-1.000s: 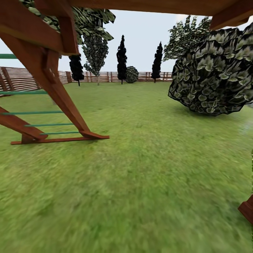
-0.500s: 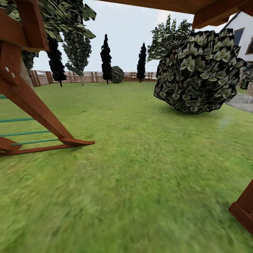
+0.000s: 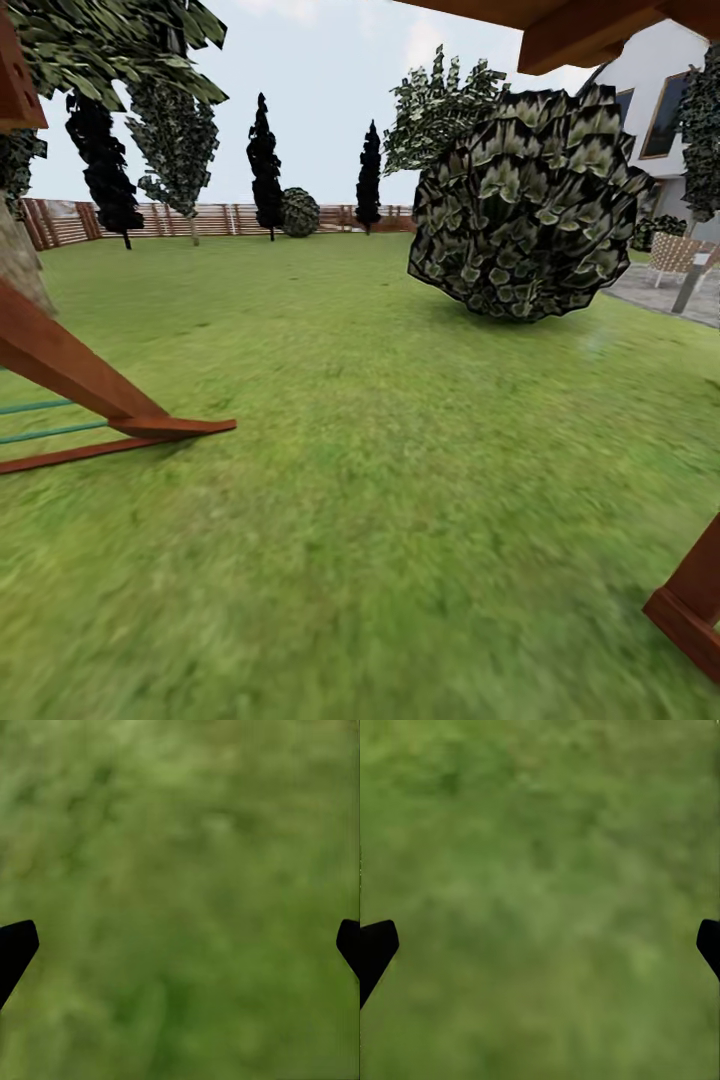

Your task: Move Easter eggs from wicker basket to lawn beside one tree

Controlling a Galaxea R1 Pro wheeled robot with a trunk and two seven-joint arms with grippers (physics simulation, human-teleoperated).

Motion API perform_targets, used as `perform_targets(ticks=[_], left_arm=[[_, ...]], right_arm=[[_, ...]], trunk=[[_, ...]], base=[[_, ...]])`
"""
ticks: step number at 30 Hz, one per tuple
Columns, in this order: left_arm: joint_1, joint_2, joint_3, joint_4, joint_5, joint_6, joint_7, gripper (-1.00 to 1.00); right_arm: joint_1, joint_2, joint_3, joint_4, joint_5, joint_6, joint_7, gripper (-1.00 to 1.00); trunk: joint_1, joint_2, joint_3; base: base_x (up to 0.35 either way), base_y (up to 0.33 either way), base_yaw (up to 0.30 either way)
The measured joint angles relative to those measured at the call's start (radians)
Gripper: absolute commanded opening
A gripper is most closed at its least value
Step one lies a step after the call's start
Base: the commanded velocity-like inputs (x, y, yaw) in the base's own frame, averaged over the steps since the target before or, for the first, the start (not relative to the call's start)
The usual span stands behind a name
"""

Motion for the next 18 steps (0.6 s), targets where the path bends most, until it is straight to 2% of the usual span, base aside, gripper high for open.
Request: perform_targets(ticks=[12,18], left_arm=[[0.000,0.000,0.000,0.000,0.000,0.000,0.000,1.00],[0.000,0.000,0.000,0.000,0.000,-0.001,0.000,1.00]], right_arm=[[0.000,0.000,0.000,0.000,0.000,0.000,0.000,1.00],[0.000,0.000,0.000,0.000,0.000,0.000,0.000,1.00]], trunk=[[0.000,0.000,0.000],[0.000,0.000,0.000]], base=[[0.335,0.096,-0.003],[0.335,0.108,-0.221]])
